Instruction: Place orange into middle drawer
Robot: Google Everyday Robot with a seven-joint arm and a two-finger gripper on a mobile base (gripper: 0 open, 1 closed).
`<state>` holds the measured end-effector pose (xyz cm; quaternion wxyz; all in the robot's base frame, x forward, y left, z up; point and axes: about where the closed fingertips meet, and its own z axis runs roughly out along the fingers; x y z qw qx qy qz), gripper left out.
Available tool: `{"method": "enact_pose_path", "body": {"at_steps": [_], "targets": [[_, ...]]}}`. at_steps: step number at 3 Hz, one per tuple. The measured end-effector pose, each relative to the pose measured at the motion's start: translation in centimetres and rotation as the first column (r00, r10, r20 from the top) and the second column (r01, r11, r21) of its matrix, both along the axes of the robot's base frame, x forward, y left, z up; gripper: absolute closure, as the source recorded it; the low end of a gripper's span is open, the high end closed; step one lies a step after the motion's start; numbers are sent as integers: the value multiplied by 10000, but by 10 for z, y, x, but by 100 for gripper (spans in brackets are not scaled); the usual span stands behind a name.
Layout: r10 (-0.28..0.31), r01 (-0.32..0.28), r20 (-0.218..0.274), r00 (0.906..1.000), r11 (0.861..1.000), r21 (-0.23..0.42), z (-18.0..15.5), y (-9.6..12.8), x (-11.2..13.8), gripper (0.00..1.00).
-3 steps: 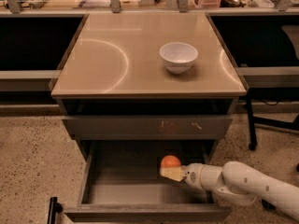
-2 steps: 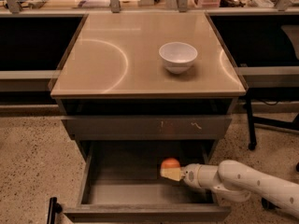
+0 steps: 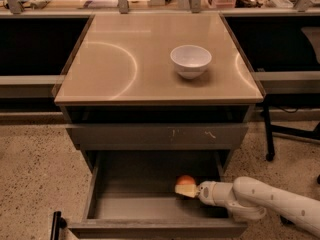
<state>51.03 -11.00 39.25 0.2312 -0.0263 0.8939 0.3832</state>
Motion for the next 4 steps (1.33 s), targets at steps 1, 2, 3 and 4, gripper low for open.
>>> {"method": "enact_pose_path", "body": {"at_steps": [1, 2, 3, 4], "targets": [[-3, 3, -12, 10000, 10000, 1, -1, 0, 0, 81], [-2, 2, -13, 10000, 10000, 2, -1, 0, 0, 58], [-2, 2, -13, 10000, 10000, 2, -1, 0, 0, 35], [-1, 2, -13, 10000, 10000, 2, -1, 0, 0, 11]]}}
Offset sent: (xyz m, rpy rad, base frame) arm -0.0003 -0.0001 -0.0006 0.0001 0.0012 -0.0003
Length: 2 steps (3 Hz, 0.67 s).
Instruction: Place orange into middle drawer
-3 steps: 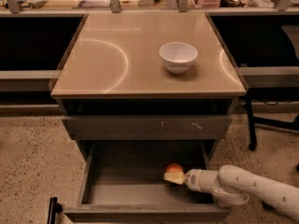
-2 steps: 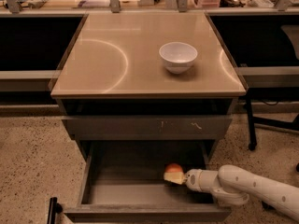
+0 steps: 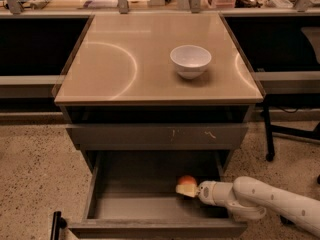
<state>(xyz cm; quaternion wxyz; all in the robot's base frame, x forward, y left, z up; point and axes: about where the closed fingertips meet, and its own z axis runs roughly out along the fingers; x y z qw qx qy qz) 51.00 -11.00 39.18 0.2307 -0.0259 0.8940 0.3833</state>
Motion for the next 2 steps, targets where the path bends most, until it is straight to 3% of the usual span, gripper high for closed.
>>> {"method": "enact_pose_path", "body": {"at_steps": [1, 2], "targets": [[0, 0, 0, 10000, 10000, 0, 0, 0, 0, 0], [1, -1, 0, 10000, 10000, 0, 0, 0, 0, 0]]}}
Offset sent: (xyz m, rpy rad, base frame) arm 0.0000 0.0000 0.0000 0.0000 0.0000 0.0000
